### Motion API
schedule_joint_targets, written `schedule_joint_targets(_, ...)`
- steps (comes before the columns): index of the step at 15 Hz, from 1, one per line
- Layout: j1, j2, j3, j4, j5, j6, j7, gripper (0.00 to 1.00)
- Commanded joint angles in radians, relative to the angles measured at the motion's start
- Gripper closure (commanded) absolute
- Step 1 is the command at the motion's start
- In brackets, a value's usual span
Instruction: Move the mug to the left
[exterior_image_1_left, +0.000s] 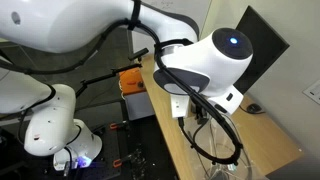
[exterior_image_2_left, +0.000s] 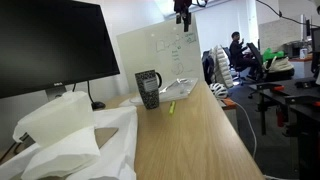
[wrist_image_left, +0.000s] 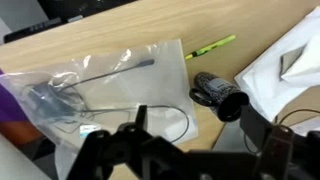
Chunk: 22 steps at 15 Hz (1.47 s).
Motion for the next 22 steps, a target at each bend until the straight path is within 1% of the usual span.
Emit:
schedule_joint_targets(1, -0.027, 0.002, 0.024, 0.002, 0.008, -0.003, -0.006, 0.0)
schedule_joint_targets(7, -0.027, 0.002, 0.024, 0.002, 0.008, -0.003, -0.006, 0.0)
schedule_joint_targets(8, -0.031, 0.009, 0.036, -0.002, -0.012, 0.02, 0.028, 0.0)
schedule_joint_targets(10, -0.037, 0.034, 0.074, -0.004, -0.042, 0.069, 0.118, 0.0)
schedule_joint_targets(12, -0.032, 0.075, 0.122, 0.003, -0.069, 0.106, 0.24, 0.0)
schedule_joint_targets(15, -0.025, 0.152, 0.199, 0.014, -0.138, 0.207, 0.492, 0.0)
schedule_joint_targets(16, -0.019, 0.19, 0.214, 0.036, -0.142, 0.197, 0.563, 0.0)
schedule_joint_targets(18, -0.006, 0.245, 0.236, 0.053, -0.131, 0.222, 0.686, 0.0)
schedule_joint_targets(20, 0.009, 0.296, 0.245, 0.076, -0.109, 0.24, 0.754, 0.0)
schedule_joint_targets(22, 0.024, 0.346, 0.244, 0.101, -0.113, 0.269, 0.819, 0.0)
